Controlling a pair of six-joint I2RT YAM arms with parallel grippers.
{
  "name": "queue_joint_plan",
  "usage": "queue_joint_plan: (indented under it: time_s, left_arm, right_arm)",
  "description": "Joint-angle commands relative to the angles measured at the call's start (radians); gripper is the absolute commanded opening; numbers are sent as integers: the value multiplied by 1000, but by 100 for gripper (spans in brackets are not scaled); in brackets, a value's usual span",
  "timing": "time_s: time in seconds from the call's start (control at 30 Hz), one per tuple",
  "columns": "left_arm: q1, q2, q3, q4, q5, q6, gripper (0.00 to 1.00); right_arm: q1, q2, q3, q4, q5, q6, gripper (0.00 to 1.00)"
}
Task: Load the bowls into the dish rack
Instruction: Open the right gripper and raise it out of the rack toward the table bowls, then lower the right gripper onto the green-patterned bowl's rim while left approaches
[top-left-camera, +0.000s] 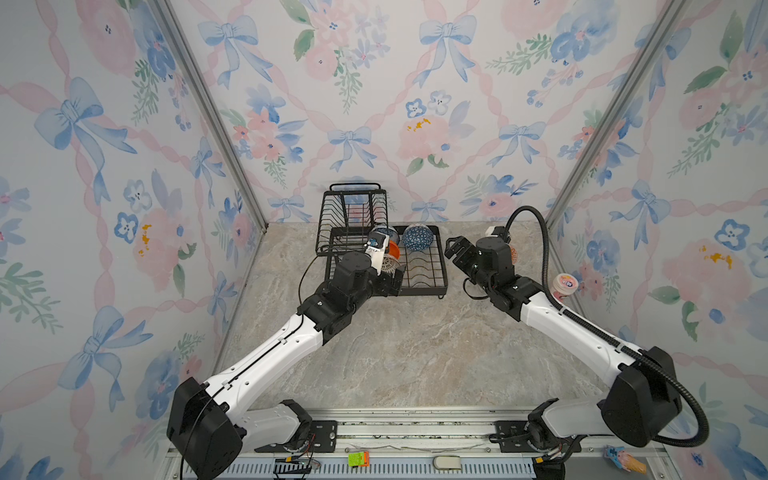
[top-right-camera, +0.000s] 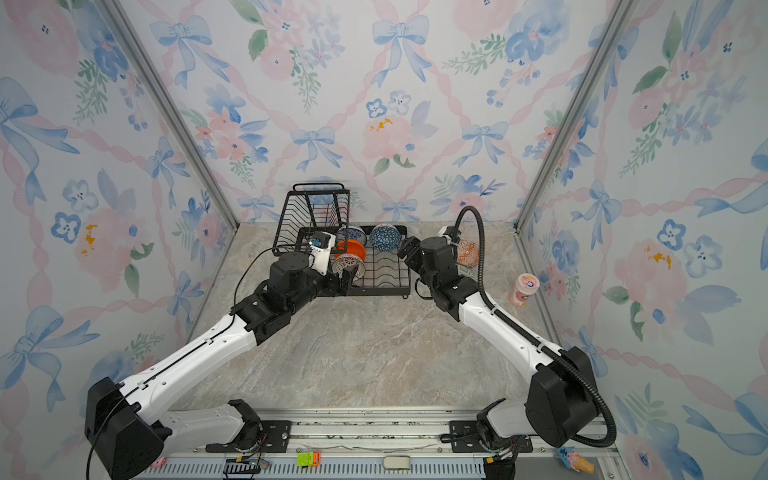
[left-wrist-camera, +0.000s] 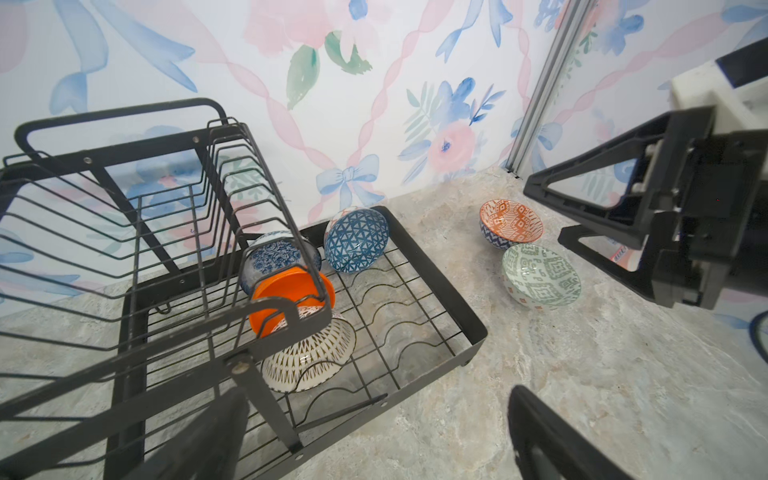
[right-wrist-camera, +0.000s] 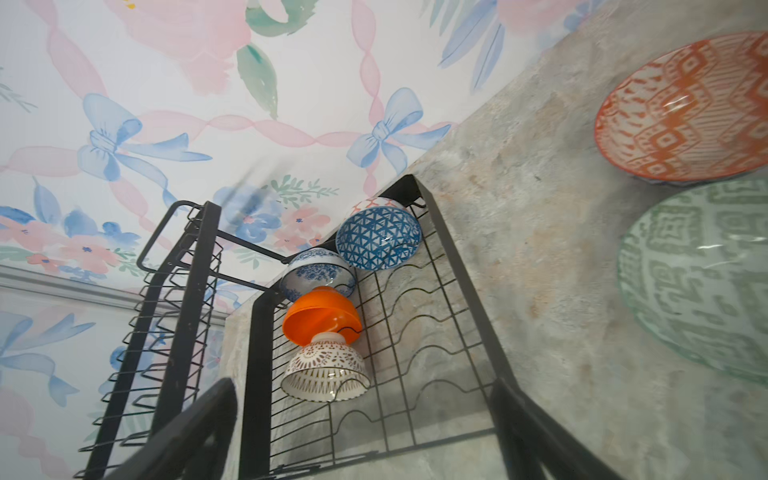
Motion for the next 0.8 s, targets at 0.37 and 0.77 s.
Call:
queue_joint_plan:
  time_s: [0.37, 0.77]
  left_arm:
    - [-238, 275, 216, 47, -115, 10, 98]
    - [-313, 565, 414, 49, -99, -100, 98]
  right_arm:
    - [-360, -77, -73, -301, -188, -218, 97]
    - [-535, 61, -96, -282, -301, -249, 98]
